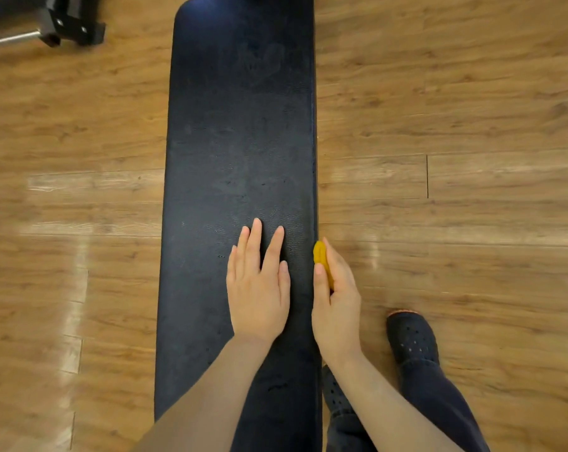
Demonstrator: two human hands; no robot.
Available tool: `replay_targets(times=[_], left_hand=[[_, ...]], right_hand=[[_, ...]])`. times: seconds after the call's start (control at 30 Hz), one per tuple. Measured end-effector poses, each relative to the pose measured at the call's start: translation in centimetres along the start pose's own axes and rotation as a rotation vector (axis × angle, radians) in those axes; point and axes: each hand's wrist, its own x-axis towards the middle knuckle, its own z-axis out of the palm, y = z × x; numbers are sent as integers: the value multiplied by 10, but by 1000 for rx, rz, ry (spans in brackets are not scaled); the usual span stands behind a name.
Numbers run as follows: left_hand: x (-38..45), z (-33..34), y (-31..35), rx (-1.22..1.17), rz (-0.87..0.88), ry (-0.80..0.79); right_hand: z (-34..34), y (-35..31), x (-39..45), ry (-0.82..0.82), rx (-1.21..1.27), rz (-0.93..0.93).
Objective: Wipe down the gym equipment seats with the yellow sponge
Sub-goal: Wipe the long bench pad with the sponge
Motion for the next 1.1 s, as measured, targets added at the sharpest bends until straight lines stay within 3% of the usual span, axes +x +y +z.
replay_targets(times=[0.37,0.77,1.1], left_hand=[[1,4,0,17,11,42],[0,3,1,7,8,59],[0,5,0,-10,18,77]], right_hand=[[15,-19,68,67,-43,-21],[-6,12,-51,1,-86,43],[9,-10,17,69,-127,-12]])
